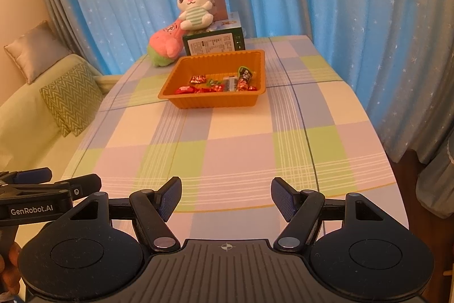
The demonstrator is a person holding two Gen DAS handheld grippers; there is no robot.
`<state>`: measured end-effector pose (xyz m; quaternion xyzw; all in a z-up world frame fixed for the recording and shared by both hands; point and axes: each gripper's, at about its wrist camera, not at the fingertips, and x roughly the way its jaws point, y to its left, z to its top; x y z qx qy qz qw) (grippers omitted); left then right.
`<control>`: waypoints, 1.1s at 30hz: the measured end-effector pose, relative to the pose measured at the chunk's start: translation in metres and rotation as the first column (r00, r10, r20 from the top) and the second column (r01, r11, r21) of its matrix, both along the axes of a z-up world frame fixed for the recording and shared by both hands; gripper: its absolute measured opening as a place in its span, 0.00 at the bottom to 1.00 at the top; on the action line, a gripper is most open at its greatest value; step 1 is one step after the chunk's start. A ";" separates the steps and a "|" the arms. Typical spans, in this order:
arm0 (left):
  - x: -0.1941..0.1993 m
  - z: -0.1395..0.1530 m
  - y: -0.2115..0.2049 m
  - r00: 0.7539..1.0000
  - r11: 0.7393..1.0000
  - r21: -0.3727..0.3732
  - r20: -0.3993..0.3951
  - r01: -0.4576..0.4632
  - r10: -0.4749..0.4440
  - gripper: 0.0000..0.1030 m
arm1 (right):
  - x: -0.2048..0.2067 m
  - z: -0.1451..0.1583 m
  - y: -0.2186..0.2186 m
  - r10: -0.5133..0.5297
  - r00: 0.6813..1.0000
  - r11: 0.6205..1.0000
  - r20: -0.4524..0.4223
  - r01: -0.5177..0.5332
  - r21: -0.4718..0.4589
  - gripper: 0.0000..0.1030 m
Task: Organize snacks
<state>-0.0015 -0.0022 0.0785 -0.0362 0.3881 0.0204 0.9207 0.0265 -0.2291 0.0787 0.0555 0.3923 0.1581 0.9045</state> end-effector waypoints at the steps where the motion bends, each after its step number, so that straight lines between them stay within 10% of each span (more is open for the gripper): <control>1: 0.000 0.000 0.000 1.000 1.000 -0.001 -0.001 0.000 0.000 1.00 | 0.000 0.000 0.000 0.000 1.000 1.000 0.000 0.000 -0.001 0.68; 33: -0.002 -0.004 -0.003 1.000 1.000 -0.004 -0.002 0.001 -0.001 1.00 | 0.002 -0.005 -0.002 0.000 1.000 1.000 -0.008 0.000 0.005 0.68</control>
